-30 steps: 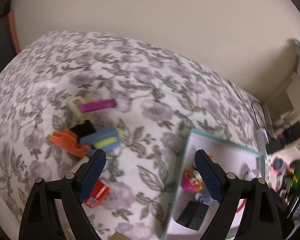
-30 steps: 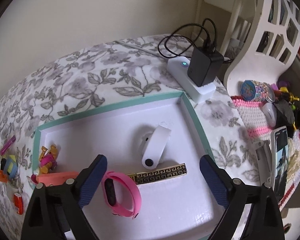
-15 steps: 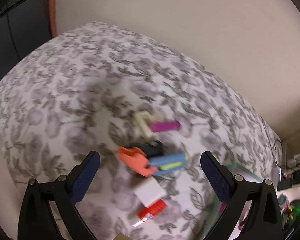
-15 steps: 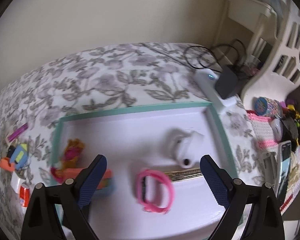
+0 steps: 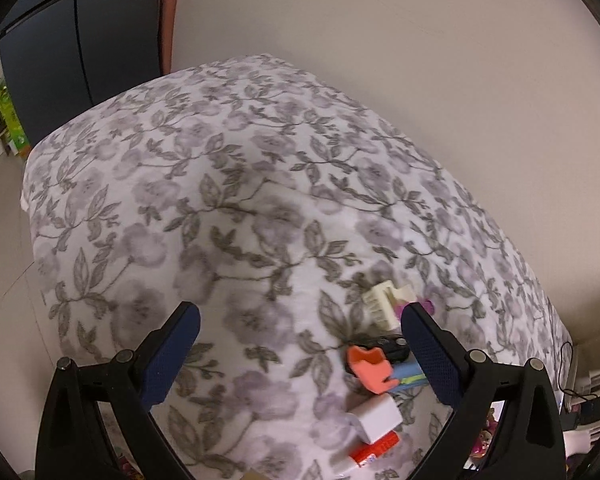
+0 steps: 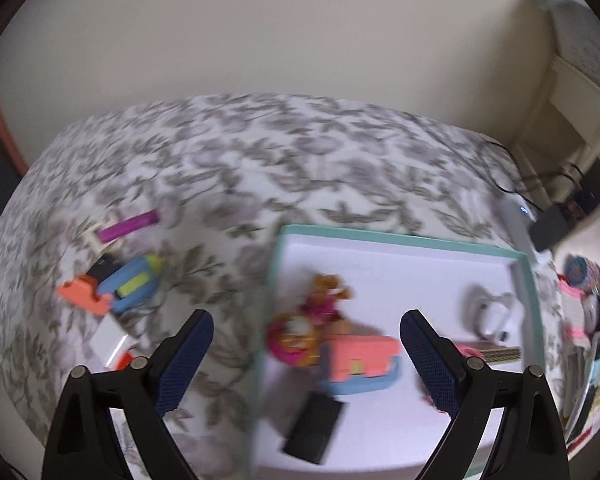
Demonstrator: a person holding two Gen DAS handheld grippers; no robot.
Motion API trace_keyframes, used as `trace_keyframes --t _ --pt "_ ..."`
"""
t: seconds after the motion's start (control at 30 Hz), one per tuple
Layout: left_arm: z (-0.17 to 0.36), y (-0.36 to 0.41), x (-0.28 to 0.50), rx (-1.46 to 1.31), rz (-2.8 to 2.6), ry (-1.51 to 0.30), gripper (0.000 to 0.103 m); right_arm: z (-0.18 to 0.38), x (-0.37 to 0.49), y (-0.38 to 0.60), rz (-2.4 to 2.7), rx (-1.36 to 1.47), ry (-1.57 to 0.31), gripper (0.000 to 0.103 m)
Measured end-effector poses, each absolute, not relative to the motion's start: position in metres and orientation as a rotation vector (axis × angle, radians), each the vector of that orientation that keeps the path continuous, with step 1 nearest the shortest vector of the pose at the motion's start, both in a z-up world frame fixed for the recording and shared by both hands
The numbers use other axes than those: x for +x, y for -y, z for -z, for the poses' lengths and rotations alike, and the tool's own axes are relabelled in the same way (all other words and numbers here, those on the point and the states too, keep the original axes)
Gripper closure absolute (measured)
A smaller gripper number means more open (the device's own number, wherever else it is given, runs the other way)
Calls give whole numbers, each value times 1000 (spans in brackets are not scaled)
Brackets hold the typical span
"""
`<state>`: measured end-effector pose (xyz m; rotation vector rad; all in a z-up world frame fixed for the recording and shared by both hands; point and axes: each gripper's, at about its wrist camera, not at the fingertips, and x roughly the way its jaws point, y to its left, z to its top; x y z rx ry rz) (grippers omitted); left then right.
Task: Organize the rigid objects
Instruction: 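Withdraw both tools from the tray back toward the pile, then grasp the red glue bottle with the right tool while the left tool approaches the white cube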
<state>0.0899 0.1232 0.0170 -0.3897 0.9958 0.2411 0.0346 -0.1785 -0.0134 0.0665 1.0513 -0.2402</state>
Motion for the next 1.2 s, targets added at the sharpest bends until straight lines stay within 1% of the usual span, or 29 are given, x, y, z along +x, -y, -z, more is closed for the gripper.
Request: trace_keyframes --t 0.27,0.47,0.83,1.2 --pt "-7 -131 90 -390 -243 -1035 3 36 45 125 156 -42 -1111 7" --pt "14 -122 96 -342 -215 -1118 3 51 46 97 105 -100 -1146 6" --pt "49 -110 99 -295 -184 -1248 3 77 46 70 35 -162 -1219 7" --pt "53 -113 97 -297 -184 -1264 3 82 39 62 -41 -142 -1245 6"
